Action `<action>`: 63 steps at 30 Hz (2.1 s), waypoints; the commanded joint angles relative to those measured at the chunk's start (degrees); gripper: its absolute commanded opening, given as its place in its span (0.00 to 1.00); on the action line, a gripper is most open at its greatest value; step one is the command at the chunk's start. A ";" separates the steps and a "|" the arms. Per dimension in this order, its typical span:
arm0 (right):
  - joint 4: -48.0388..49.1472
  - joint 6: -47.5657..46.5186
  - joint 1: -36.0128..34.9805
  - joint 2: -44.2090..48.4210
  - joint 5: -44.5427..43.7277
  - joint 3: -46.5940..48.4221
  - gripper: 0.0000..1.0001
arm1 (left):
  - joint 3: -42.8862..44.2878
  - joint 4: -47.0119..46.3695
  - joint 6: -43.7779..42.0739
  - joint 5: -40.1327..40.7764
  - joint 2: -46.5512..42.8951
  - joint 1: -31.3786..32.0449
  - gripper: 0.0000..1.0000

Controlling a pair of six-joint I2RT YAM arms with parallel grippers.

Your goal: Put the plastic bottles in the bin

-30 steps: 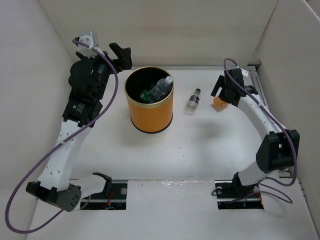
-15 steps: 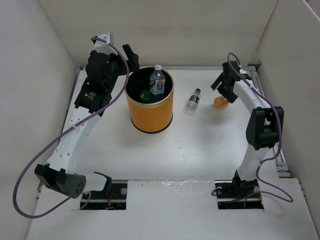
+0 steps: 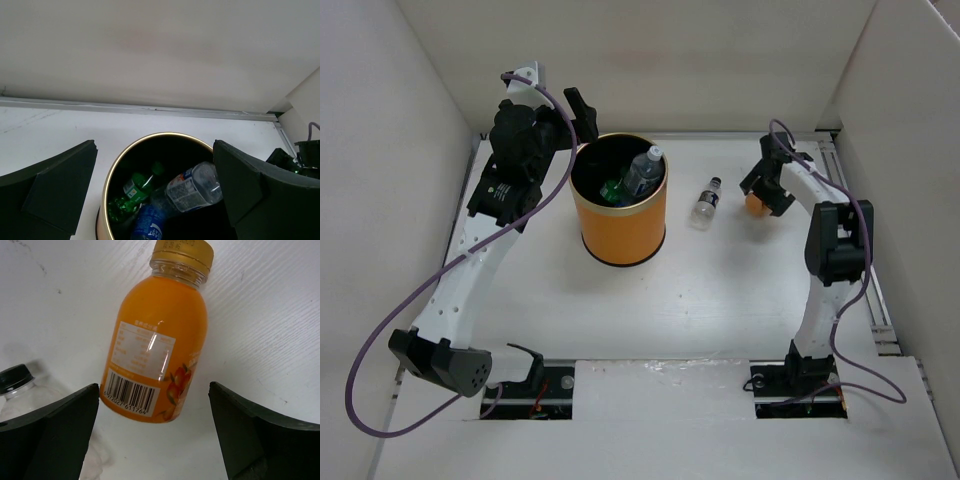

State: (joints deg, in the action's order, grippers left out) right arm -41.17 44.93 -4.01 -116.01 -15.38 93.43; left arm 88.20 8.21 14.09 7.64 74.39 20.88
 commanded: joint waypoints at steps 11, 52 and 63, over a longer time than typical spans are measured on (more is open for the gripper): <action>1.35 -1.16 3.13 -5.37 2.28 1.85 0.73 | 2.32 -1.26 0.50 -0.08 -1.35 0.12 1.00; 31.32 -41.76 -6.88 47.35 49.83 -19.87 0.00 | -5.76 -20.76 8.41 -47.97 0.66 1.35 1.00; 31.59 -37.37 -18.39 45.35 42.90 -11.26 0.00 | -9.54 -27.72 12.02 -53.87 2.43 1.35 1.00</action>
State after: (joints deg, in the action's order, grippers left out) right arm -12.80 6.26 -19.46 -68.53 29.98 78.83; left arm 79.35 -12.95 24.53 -42.76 77.97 22.13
